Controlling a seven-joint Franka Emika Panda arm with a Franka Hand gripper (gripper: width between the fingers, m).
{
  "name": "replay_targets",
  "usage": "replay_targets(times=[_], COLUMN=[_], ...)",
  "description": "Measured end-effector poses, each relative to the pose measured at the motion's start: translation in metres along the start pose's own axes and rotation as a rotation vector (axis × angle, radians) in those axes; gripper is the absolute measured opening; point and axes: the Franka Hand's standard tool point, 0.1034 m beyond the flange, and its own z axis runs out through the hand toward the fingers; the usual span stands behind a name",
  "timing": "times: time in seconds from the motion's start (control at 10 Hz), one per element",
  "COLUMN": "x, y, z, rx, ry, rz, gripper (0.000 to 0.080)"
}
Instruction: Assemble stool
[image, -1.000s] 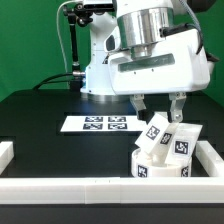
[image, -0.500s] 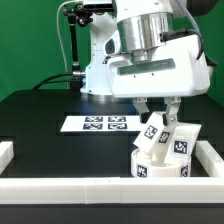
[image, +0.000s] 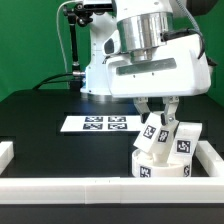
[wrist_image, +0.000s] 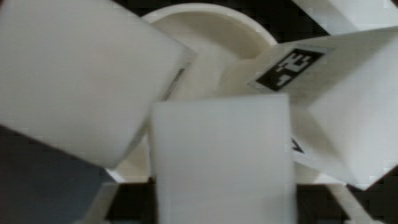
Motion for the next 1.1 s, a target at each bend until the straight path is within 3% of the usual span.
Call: replay_targets(times=[0.4,0.8,1.1], x=[0.02,0.02,0.029], y=[0.006,0.006,0.01], z=[-0.002,-0.002,-0.003], rx=[0.094,0.094,0.109], ry=[-0.005,-0.005,-0.03], rz=[0.074,0.07,0.118], gripper=[0.0354,0.0354,0.0354])
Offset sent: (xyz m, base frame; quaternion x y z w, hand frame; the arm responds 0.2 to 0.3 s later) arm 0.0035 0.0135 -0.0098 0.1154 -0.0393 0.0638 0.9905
